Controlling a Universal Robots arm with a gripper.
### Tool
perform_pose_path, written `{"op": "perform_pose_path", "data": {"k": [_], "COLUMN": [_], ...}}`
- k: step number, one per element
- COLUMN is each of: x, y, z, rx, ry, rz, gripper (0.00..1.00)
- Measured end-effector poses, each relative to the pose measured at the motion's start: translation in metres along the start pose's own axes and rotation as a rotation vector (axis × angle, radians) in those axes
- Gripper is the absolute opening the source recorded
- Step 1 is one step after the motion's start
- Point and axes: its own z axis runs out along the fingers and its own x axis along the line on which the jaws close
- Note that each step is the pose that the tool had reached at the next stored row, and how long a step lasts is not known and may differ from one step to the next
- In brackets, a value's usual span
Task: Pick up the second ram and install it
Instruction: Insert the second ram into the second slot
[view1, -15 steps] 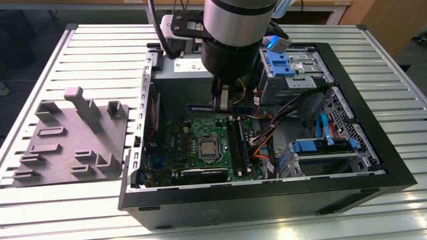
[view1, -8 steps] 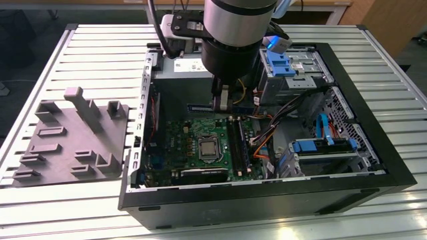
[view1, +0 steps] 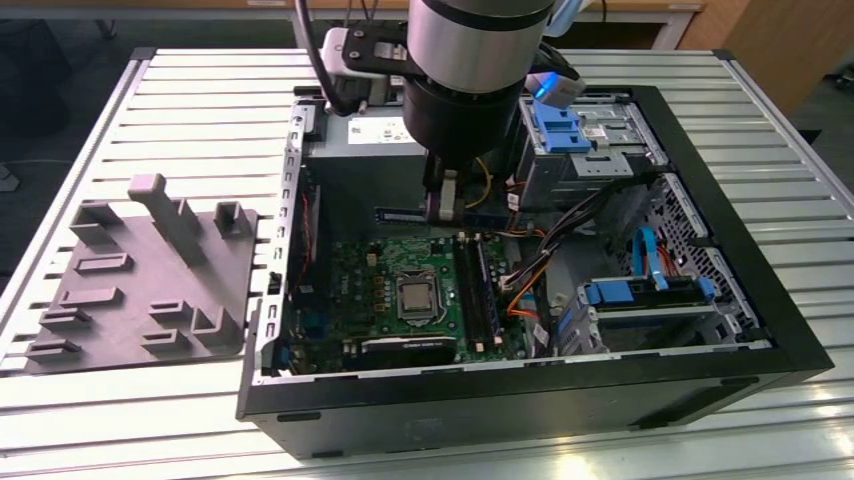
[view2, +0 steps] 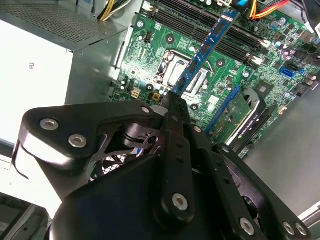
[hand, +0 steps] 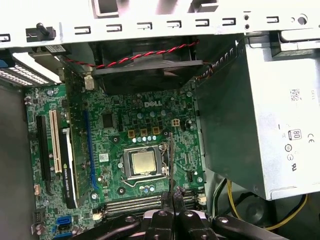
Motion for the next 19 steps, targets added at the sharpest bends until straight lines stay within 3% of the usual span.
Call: {"op": "perform_pose_path", "data": {"k": [19], "x": [0.0000], "y": [-0.0001], "z": [0.0000], "rx": [0.0115], "ry": [-0.0061], "rz": [0.099], "gripper": [0.12]}}
